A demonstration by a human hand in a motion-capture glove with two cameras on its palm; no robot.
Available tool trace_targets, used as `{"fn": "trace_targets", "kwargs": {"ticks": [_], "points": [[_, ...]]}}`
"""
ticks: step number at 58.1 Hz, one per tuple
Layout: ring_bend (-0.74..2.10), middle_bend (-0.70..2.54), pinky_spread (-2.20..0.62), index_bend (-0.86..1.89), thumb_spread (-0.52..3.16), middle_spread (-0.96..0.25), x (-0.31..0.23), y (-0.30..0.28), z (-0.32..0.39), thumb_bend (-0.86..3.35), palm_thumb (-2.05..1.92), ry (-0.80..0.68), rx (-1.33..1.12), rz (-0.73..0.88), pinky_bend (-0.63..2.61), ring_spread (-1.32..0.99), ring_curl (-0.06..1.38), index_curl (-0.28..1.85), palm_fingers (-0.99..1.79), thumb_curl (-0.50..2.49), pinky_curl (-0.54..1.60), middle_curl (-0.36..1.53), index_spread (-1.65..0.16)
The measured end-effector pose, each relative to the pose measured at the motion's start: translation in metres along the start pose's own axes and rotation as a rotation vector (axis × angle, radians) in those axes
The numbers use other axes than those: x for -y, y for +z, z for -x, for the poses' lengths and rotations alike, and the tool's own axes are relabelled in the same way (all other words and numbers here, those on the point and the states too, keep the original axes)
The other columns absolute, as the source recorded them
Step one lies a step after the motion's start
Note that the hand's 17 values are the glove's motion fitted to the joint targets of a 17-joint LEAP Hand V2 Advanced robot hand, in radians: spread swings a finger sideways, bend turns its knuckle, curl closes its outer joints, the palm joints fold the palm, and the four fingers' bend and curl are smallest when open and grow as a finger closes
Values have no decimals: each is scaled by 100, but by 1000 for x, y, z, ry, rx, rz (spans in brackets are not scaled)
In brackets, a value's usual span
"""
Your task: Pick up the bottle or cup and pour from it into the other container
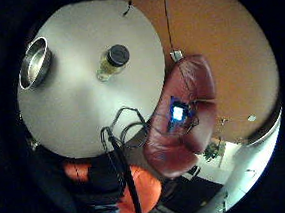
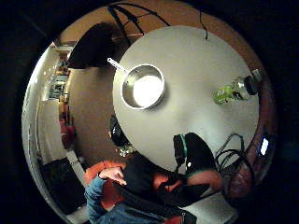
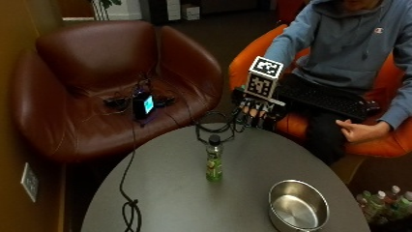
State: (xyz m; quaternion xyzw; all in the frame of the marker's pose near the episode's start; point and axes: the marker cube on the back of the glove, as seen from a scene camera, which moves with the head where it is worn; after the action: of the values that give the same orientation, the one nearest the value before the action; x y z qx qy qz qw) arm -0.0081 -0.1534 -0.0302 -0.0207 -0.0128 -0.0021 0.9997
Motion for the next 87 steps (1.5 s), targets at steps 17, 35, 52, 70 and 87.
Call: {"fn": "trace_targets", "kwargs": {"ticks": [17, 35, 52, 70, 87], "points": [[27, 17, 22, 16, 94, -6, 15, 0, -15, -3, 74, -3, -26, 15, 43, 1, 27, 29, 3, 42, 35, 27, -40], [29, 18, 22, 16, 94, -7, 23, 19, -81, -3, 74, 101, 40, 11, 43, -1, 28, 29, 6, 42, 34, 27, -40], [30, 18, 22, 16, 96, -7, 13, 43, -150, -3, 74, 164, 212, 65, 42, -1, 29, 29, 7, 42, 35, 27, -40], [31, 17, 22, 16, 94, -11, 15, 85, -181, -2, 76, 64, 472, 70, 43, -3, 29, 28, 7, 42, 35, 27, -39], [35, 17, 21, 12, 91, -13, 20, 141, -198, -4, 74, 87, 860, 33, 48, -6, 30, 25, 3, 40, 36, 27, -40]]}}
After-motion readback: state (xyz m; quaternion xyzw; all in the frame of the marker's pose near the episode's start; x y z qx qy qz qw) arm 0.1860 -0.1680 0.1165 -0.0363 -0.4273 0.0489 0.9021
